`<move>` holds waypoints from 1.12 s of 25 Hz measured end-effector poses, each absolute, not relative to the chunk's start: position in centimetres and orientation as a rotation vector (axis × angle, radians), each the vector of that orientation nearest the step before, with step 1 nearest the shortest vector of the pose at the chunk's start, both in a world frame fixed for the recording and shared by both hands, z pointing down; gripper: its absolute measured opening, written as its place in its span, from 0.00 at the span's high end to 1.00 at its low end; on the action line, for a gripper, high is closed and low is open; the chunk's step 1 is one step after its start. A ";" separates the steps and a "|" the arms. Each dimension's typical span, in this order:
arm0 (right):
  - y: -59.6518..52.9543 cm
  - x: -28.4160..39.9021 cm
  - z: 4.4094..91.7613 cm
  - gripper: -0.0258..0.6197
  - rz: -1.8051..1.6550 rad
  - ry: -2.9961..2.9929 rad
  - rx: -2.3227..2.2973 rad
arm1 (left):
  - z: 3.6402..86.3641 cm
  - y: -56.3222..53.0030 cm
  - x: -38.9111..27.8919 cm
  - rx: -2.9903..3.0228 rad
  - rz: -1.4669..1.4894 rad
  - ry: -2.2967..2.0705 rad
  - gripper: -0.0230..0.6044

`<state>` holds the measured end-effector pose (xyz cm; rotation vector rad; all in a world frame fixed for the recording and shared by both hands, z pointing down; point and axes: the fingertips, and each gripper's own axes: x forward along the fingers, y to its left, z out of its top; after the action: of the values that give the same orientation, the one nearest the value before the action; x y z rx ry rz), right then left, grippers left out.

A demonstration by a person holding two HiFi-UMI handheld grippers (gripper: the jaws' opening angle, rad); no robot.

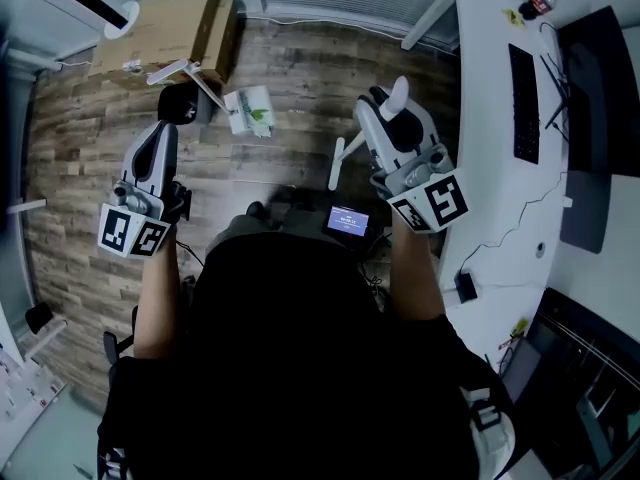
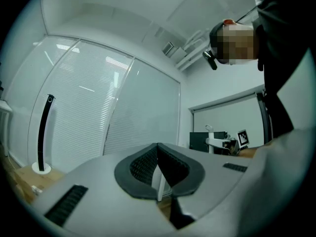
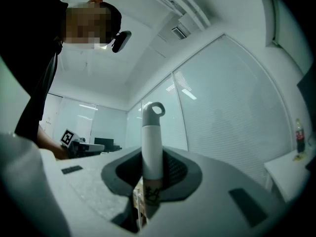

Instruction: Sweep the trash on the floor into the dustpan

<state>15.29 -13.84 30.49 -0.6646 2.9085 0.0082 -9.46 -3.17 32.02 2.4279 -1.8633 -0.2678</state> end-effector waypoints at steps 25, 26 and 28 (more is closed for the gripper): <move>9.2 14.8 31.8 0.85 -0.054 2.923 -0.957 | 34.6 22.1 -10.0 2.534 -0.178 -1.834 0.97; 9.9 14.5 31.7 0.85 -0.055 2.929 -0.939 | 34.5 22.8 -10.0 2.535 -0.188 -1.838 0.97; 10.9 13.8 31.6 0.85 -0.055 2.938 -0.889 | 34.3 23.9 -10.1 2.517 -0.206 -1.870 0.97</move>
<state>13.85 10.92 31.64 -0.8892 2.9376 -0.0545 -10.08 23.95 34.32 2.5172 -1.8703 -0.2064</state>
